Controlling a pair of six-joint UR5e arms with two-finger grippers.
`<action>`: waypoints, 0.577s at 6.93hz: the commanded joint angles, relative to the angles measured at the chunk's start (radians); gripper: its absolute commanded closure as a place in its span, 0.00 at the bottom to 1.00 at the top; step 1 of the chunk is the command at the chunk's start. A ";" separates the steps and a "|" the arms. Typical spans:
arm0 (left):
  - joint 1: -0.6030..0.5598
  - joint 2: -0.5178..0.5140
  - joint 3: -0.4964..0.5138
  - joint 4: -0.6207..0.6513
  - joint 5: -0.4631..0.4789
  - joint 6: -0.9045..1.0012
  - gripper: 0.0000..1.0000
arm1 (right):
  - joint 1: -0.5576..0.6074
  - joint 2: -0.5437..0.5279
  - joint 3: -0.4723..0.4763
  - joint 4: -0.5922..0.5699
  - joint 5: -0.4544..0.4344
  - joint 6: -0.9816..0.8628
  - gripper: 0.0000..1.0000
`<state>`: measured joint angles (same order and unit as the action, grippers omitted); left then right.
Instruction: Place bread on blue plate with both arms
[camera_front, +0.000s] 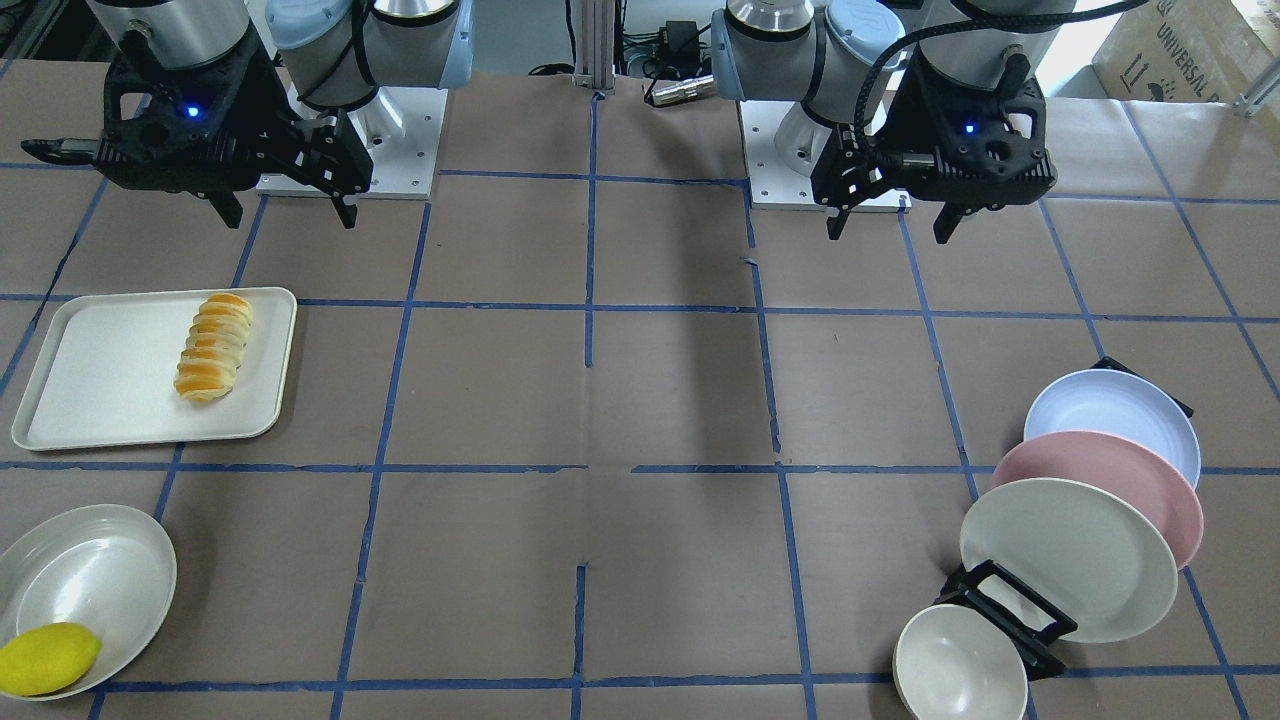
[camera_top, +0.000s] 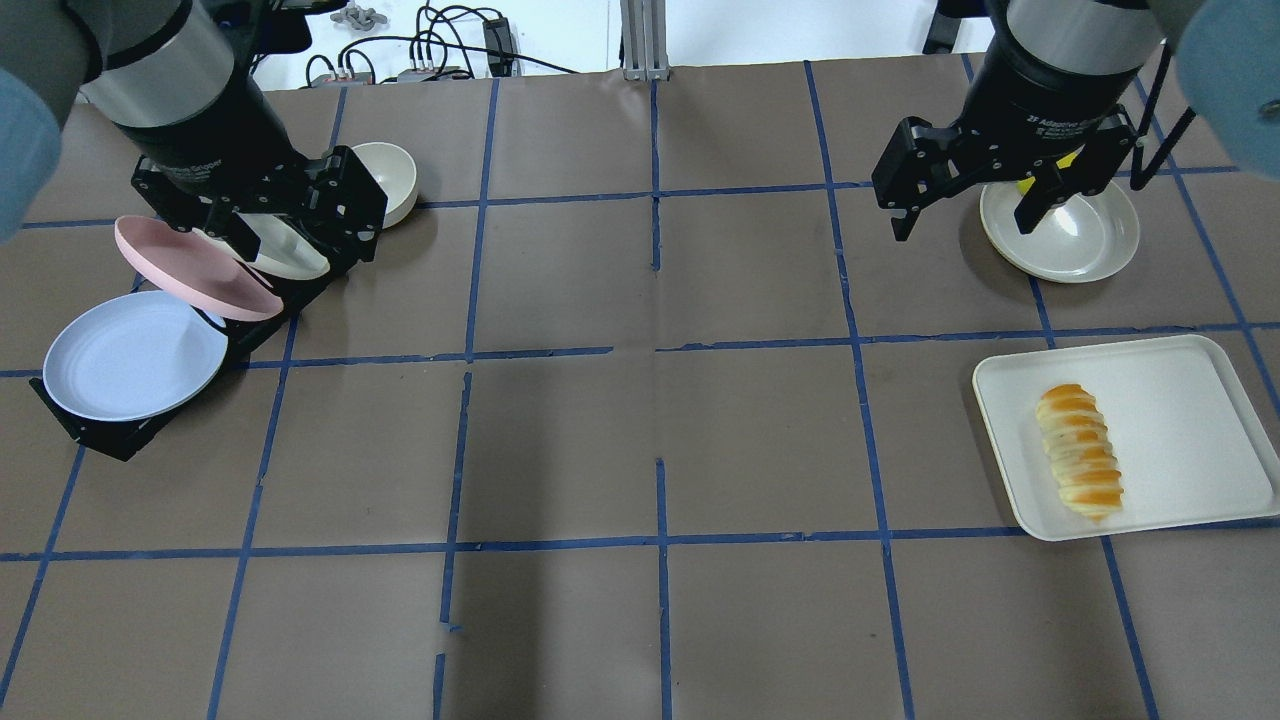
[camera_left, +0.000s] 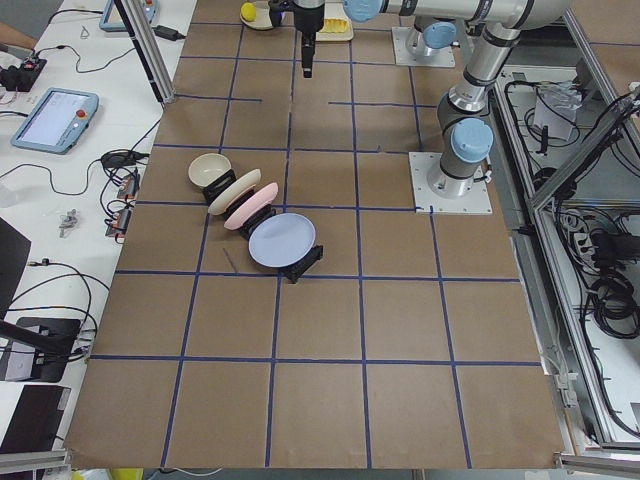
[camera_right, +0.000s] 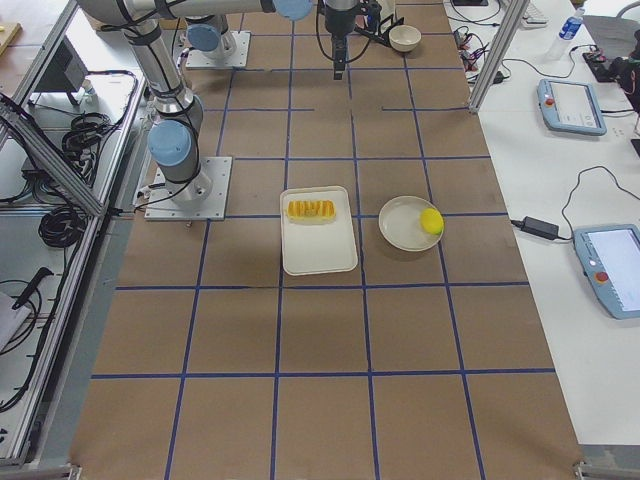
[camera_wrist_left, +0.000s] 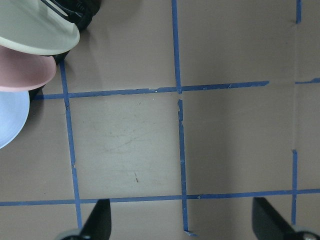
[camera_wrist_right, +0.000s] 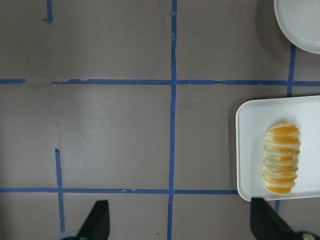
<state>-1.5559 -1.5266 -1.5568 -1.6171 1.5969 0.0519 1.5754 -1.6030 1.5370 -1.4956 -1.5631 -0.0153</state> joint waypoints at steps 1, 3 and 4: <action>-0.001 0.000 0.001 -0.006 -0.003 0.000 0.00 | 0.000 -0.001 0.000 0.001 -0.002 0.000 0.00; 0.000 -0.006 0.001 -0.003 -0.002 0.000 0.00 | 0.000 0.002 -0.002 0.015 -0.034 -0.017 0.00; 0.034 -0.012 -0.003 0.002 0.003 0.058 0.00 | -0.005 0.005 0.008 0.002 -0.034 -0.037 0.04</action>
<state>-1.5474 -1.5331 -1.5570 -1.6198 1.5956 0.0660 1.5743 -1.6018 1.5370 -1.4850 -1.5905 -0.0326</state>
